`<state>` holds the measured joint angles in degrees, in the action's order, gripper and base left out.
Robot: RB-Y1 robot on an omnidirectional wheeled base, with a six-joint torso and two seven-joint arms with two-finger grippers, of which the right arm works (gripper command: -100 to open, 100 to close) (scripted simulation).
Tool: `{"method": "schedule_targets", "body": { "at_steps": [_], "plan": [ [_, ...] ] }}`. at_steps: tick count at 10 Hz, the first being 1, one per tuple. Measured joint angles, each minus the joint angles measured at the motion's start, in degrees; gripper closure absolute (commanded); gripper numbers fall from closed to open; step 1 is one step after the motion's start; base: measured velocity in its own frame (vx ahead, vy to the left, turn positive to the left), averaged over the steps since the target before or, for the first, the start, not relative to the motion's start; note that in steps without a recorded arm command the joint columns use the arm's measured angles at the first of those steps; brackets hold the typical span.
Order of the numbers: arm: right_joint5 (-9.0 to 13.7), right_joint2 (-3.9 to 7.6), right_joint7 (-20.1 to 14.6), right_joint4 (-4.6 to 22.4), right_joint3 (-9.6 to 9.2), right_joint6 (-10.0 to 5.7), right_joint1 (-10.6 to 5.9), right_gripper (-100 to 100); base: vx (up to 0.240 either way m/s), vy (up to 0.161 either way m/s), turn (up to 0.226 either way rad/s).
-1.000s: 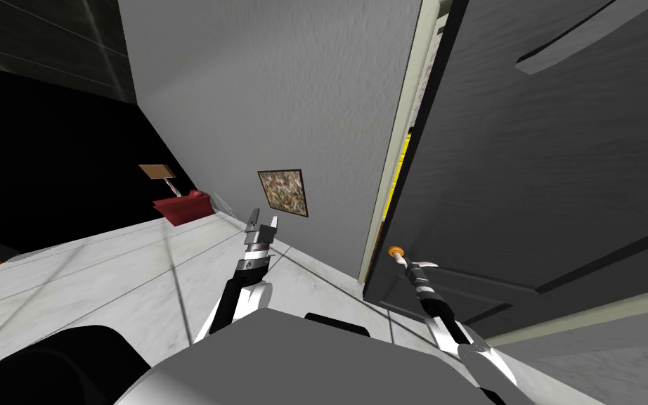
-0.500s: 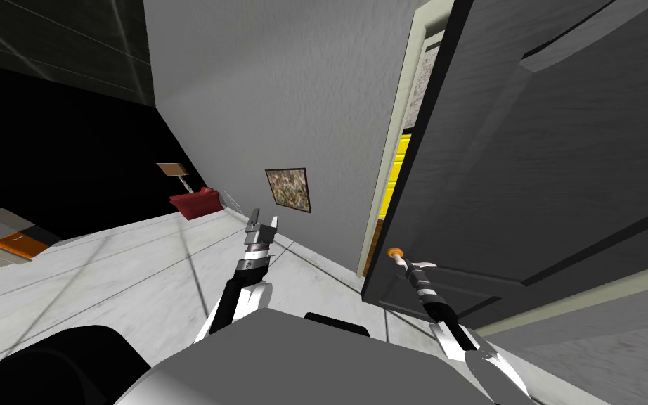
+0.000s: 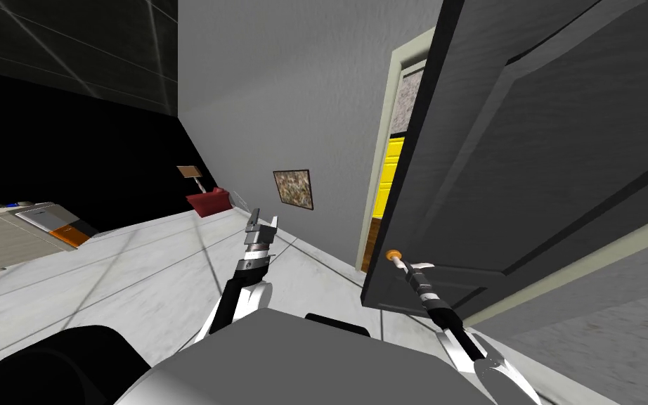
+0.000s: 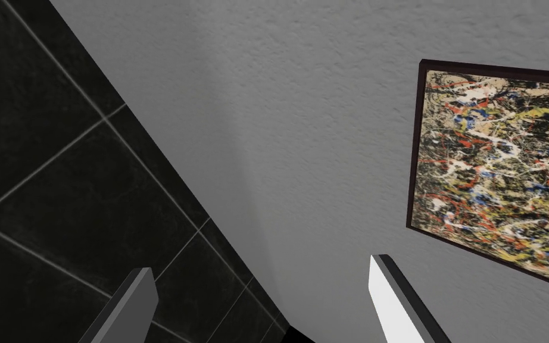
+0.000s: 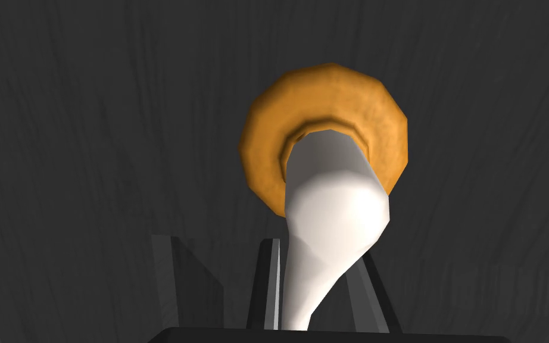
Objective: Pull the door open
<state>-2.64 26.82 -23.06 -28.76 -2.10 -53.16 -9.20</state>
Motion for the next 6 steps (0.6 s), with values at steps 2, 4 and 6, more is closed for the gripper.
{"method": "schedule_targets", "body": {
  "at_steps": [2,4,6],
  "plan": [
    [-0.33,1.13,-1.03,0.22,-0.51,-1.84,0.92,100,-0.215,-0.092,0.181],
    [-0.83,2.19,-2.35,-0.02,-1.32,-3.97,2.13,100,-0.177,-0.099,0.093],
    [-1.27,3.06,-3.44,-0.33,-2.04,-5.58,3.44,100,-0.157,-0.064,0.093]
  ]
}}
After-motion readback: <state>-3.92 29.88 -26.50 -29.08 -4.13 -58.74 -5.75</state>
